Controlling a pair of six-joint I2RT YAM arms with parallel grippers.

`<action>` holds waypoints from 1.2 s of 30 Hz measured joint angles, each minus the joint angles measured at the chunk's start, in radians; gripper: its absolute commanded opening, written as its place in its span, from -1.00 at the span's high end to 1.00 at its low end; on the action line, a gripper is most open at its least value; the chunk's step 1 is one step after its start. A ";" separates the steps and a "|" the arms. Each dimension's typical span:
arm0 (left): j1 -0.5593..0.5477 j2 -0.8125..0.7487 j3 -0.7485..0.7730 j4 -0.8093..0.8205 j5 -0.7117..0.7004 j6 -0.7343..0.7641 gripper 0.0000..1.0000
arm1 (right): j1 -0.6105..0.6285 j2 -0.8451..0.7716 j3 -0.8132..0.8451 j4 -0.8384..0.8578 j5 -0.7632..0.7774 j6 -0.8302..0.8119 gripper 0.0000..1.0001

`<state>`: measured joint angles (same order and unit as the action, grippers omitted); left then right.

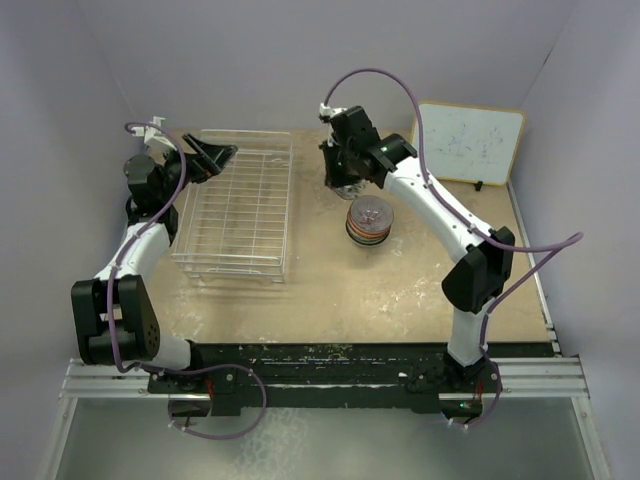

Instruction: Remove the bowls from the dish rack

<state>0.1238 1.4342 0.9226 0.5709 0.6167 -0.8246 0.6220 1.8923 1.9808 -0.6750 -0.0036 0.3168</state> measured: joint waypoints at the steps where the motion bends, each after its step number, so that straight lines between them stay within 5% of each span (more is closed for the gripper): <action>1: 0.002 0.000 0.000 -0.004 -0.001 0.001 -0.98 | 0.000 0.002 0.000 -0.069 0.056 -0.013 1.00; 5: 0.007 0.000 0.000 -0.013 -0.001 0.003 -0.98 | 0.001 0.009 0.000 -0.275 0.229 -0.041 1.00; 11: 0.015 0.003 0.000 -0.012 -0.001 0.003 -0.98 | 0.003 0.008 0.000 -0.371 0.337 -0.060 1.00; 36: 0.028 0.024 0.000 -0.005 0.016 -0.004 -0.98 | 0.044 0.019 -0.159 -0.367 0.303 -0.094 1.00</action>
<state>0.1516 1.4586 0.9226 0.5659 0.6327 -0.8284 0.6659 1.9110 1.8217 -1.0420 0.2989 0.2230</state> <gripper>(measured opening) 0.990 0.028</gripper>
